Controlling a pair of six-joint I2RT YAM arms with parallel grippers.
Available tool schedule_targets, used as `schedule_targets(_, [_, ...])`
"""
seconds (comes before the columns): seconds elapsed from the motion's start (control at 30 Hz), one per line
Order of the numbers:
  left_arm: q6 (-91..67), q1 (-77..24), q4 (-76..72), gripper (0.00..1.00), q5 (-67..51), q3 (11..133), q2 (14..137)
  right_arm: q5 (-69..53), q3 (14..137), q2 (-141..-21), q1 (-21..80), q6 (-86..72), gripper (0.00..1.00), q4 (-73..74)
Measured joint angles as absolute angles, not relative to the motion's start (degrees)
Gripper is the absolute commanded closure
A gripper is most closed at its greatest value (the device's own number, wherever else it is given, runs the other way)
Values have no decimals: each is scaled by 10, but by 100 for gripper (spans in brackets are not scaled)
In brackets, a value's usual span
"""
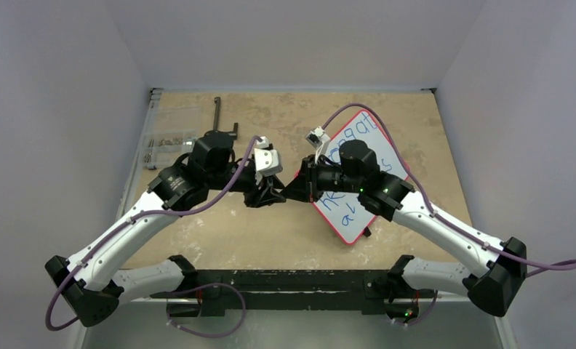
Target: Write a sentence on the whiteboard
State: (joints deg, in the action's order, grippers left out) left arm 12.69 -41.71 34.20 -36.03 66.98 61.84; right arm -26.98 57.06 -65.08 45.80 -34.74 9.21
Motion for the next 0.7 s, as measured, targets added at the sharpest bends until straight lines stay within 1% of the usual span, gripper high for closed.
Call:
schedule_targets(0.17, [132,-418,343,62,-384,678,606,-272,571,-640,459,-316,100,102])
schedule_targets(0.47, [151,-412,394,67,-445,712,616,-301,566,-577,459,-257,100,93])
schedule_targets(0.7, [156,-406,415,70,-474,715,624,-328,555,-565,459,-218,100,84])
